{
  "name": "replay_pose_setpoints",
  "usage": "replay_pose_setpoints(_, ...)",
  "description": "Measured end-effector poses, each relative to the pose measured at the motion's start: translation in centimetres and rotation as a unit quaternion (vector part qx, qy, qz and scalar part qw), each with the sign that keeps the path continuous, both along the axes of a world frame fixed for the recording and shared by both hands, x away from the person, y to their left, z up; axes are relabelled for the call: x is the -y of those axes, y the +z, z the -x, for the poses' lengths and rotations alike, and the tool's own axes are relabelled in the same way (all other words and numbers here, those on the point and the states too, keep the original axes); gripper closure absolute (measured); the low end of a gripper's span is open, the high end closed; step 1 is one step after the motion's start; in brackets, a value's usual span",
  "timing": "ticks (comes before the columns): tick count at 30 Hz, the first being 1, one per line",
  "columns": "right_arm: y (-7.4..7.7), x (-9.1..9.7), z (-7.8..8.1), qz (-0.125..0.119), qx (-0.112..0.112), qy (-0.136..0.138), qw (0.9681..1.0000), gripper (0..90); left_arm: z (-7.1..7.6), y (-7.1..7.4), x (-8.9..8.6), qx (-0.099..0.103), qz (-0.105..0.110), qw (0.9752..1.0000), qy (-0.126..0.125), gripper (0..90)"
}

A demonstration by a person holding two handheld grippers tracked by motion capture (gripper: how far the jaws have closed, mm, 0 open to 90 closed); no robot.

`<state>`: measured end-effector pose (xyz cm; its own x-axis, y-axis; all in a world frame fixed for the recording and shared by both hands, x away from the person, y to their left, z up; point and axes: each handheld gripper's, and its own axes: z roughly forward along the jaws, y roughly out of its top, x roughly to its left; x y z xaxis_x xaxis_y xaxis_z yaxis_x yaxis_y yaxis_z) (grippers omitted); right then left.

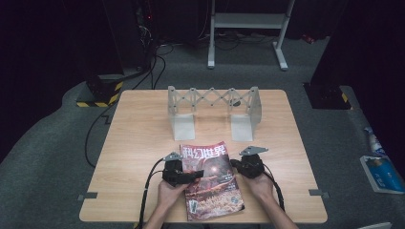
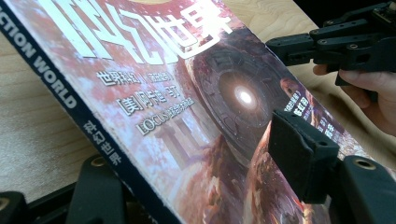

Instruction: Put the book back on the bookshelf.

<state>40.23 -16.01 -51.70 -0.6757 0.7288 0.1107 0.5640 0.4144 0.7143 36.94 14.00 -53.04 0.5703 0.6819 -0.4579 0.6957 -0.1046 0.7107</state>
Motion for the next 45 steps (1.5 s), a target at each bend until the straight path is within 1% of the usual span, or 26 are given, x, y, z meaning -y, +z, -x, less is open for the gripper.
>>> replay_pose_setpoints(3, 0.0, -0.2, 0.0, 0.002, 0.003, 0.006, 1.0000, 89.6, -0.1, 0.1, -0.2, -0.004, 0.001, 1.0000, 0.006, 35.0)
replay_pose_setpoints(4, 0.0, -0.3, -0.1, 0.002, 0.006, 0.008, 0.9999, 89.6, -0.2, 0.1, -0.3, -0.005, -0.002, 1.0000, 0.006, 34.6)
replay_pose_setpoints(6, 0.0, -0.4, -0.1, 0.005, 0.007, 0.010, 0.9999, 89.6, -0.5, 0.4, -0.2, -0.006, -0.019, 0.9998, 0.005, 32.9)
replay_pose_setpoints(8, 0.0, -0.5, -0.1, 0.008, 0.008, 0.012, 0.9999, 89.6, -0.8, 0.6, -0.2, -0.009, -0.029, 0.9995, 0.001, 31.8)
replay_pose_setpoints(9, 0.0, -0.4, -0.1, 0.009, 0.008, 0.012, 0.9999, 89.6, -1.0, 0.6, -0.2, -0.012, -0.024, 0.9996, 0.006, 31.8)
replay_pose_setpoints(12, 0.0, -0.4, -0.1, 0.007, 0.009, 0.014, 0.9998, 89.6, -1.1, 0.6, -0.4, -0.018, -0.018, 0.9997, 0.008, 32.4)
replay_pose_setpoints(19, 0.0, -0.5, -0.3, 0.003, 0.009, 0.021, 0.9997, 89.6, -1.2, 0.6, -0.5, -0.022, -0.018, 0.9995, 0.010, 34.6)
replay_pose_setpoints(24, 0.1, -0.5, -0.4, 0.001, 0.014, 0.028, 0.9995, 89.6, -1.1, 0.7, -0.6, -0.021, -0.028, 0.9993, 0.013, 38.2)
replay_pose_setpoints(28, 0.3, -0.7, -0.5, -0.001, 0.016, 0.036, 0.9992, 89.6, -1.1, 0.8, -0.7, -0.026, -0.031, 0.9991, 0.011, 41.0)
replay_pose_setpoints(33, 0.5, -0.8, -0.6, -0.006, 0.017, 0.043, 0.9989, 89.6, -1.1, 0.8, -0.8, -0.035, -0.026, 0.9990, 0.007, 45.0)
replay_pose_setpoints(34, 0.5, -0.9, -0.7, -0.005, 0.016, 0.044, 0.9989, 89.6, -1.1, 0.8, -0.8, -0.038, -0.023, 0.9990, 0.010, 45.7)
replay_pose_setpoints(36, 0.5, -0.9, -0.7, -0.003, 0.016, 0.045, 0.9989, 89.6, -1.1, 0.8, -0.9, -0.039, -0.024, 0.9989, 0.008, 47.2)
replay_pose_setpoints(38, 0.3, -1.0, -0.8, 0.007, 0.016, 0.046, 0.9988, 89.6, -1.2, 0.8, -1.1, -0.038, -0.025, 0.9989, 0.007, 49.1)
replay_pose_setpoints(40, 0.1, -1.1, -1.0, 0.017, 0.013, 0.047, 0.9986, 89.6, -1.2, 0.9, -1.1, -0.041, -0.018, 0.9989, 0.014, 49.6)
replay_pose_setpoints(41, -0.1, -1.1, -1.0, 0.020, 0.007, 0.046, 0.9987, 89.6, -1.3, 0.9, -1.2, -0.038, -0.022, 0.9989, 0.015, 49.2)
replay_pose_setpoints(42, -0.2, -1.1, -1.1, 0.020, 0.010, 0.050, 0.9985, 89.6, -1.3, 0.9, -1.2, -0.035, -0.022, 0.9988, 0.026, 48.0)
replay_pose_setpoints(43, -0.2, -1.2, -1.1, 0.019, 0.009, 0.052, 0.9984, 89.6, -1.4, 0.9, -1.3, -0.033, -0.025, 0.9987, 0.029, 45.8)
replay_pose_setpoints(45, -0.2, -1.3, -1.0, 0.022, 0.012, 0.054, 0.9982, 89.6, -1.5, 0.9, -1.5, -0.034, -0.019, 0.9986, 0.035, 45.1)
